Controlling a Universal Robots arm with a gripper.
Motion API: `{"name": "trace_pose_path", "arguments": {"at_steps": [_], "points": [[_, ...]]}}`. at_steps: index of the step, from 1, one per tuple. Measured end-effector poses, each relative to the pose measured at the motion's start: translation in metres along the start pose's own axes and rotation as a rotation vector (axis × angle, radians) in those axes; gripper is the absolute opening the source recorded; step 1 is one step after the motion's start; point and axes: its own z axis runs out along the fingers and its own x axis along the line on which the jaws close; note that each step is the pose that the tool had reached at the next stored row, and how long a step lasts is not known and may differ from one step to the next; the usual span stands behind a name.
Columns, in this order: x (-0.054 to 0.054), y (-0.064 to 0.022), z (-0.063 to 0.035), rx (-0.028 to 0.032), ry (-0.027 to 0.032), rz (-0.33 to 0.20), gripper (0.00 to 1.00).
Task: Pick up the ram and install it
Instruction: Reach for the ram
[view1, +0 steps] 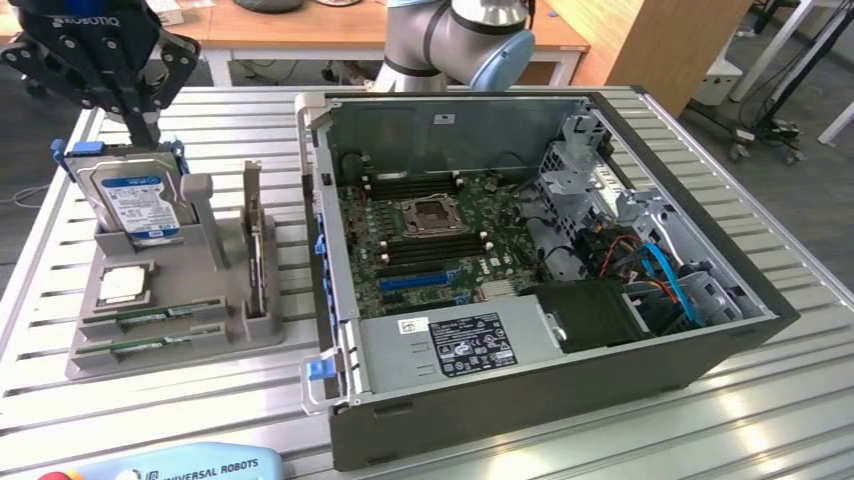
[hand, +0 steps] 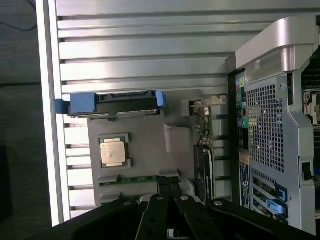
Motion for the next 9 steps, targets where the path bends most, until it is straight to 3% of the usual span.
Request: {"name": "trace_pose_path", "arguments": {"at_steps": [9], "points": [[0.016,-0.0013,0.0004,0.0004,0.0,0.0,0.1]]}}
